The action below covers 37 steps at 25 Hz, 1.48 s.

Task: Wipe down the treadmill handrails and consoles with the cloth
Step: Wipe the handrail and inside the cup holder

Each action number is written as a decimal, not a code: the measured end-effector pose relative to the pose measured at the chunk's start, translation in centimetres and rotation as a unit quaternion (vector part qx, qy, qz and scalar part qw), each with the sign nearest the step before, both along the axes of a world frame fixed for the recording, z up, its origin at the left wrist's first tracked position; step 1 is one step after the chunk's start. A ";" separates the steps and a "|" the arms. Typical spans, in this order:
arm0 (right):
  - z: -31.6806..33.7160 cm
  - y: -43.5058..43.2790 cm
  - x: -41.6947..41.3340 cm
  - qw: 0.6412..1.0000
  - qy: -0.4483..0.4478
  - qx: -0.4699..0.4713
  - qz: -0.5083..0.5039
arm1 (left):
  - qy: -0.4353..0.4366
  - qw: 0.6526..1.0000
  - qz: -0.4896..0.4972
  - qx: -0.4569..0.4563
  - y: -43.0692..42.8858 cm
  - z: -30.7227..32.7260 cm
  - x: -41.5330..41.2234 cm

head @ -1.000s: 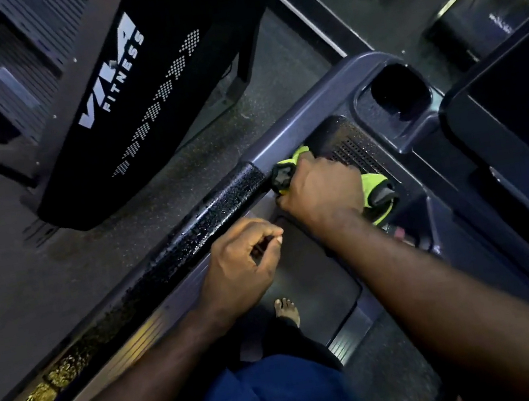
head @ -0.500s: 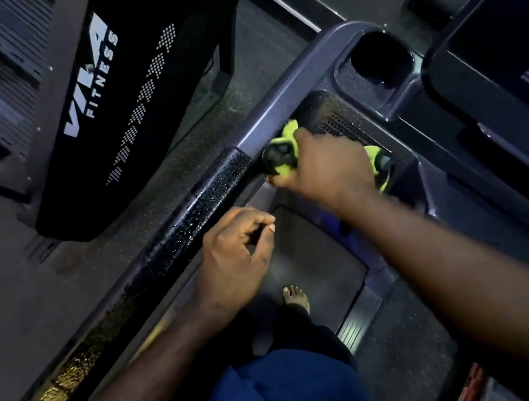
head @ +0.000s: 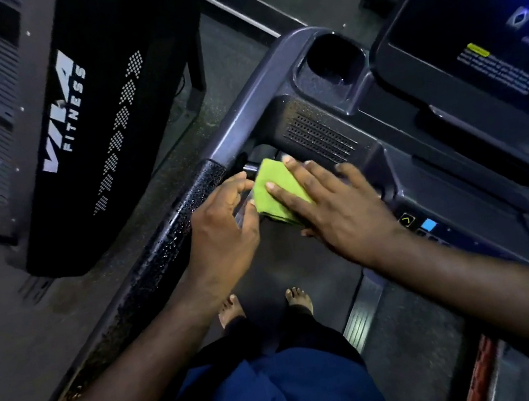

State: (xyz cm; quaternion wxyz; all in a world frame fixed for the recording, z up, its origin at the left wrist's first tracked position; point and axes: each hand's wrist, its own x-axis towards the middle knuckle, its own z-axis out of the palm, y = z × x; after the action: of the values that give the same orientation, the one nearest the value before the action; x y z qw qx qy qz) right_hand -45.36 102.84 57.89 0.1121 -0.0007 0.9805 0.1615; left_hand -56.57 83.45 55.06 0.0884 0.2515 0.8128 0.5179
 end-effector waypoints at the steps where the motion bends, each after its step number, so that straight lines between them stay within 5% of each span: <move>1: -1.4 -0.9 -0.7 1.000 0.018 -0.002 -0.008 | 0.004 1.000 0.000 0.000 0.0 -0.2 -0.1; 6: -1.8 -3.6 -7.4 0.968 0.078 -0.074 -0.225 | 0.023 0.997 0.041 0.055 -1.0 1.0 0.5; 11: 1.2 -2.0 -12.0 0.882 -0.034 -0.263 -0.390 | 0.026 0.999 0.012 0.045 -0.2 0.1 1.0; 13: 0.9 -2.0 -11.2 0.921 -0.025 -0.196 -0.335 | 0.016 0.998 0.016 0.059 0.2 0.8 1.5; 15: -0.7 -2.8 -9.1 0.977 0.079 -0.079 -0.184 | 0.019 0.997 0.011 0.073 -0.1 1.6 1.9; 17: -2.9 -3.5 -7.3 0.984 0.163 -0.035 -0.059 | 0.022 0.996 0.010 0.082 -0.8 1.9 1.7; 22: -2.6 -5.5 -9.9 0.986 0.110 0.061 -0.113 | 0.015 0.995 0.049 0.090 -1.0 1.8 1.3; 26: 0.2 -4.0 -13.3 0.960 -0.015 -0.152 -0.233 | 0.024 0.994 0.055 0.089 -0.3 2.1 1.7; 30: 2.7 -1.0 -15.4 0.859 -0.185 -0.325 -0.351 | 0.031 0.996 0.047 0.074 -0.6 2.2 1.8; 31: 2.3 -0.9 -15.0 0.859 -0.174 -0.330 -0.351 | 0.037 0.996 0.044 0.068 -0.6 2.5 1.9; 34: -0.8 -3.5 -11.2 0.955 0.027 -0.148 -0.254 | 0.057 0.995 0.066 0.055 -1.0 3.0 1.9; 37: -1.5 -3.7 -7.4 0.978 0.080 -0.070 -0.179 | 0.084 0.996 0.038 0.019 -0.4 2.2 1.2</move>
State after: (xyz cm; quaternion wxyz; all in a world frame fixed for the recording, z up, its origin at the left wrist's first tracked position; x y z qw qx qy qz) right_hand -52.79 99.15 56.37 0.0602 0.1800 0.9794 0.0692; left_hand -55.40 83.07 57.22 -0.0046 0.2646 0.8161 0.5137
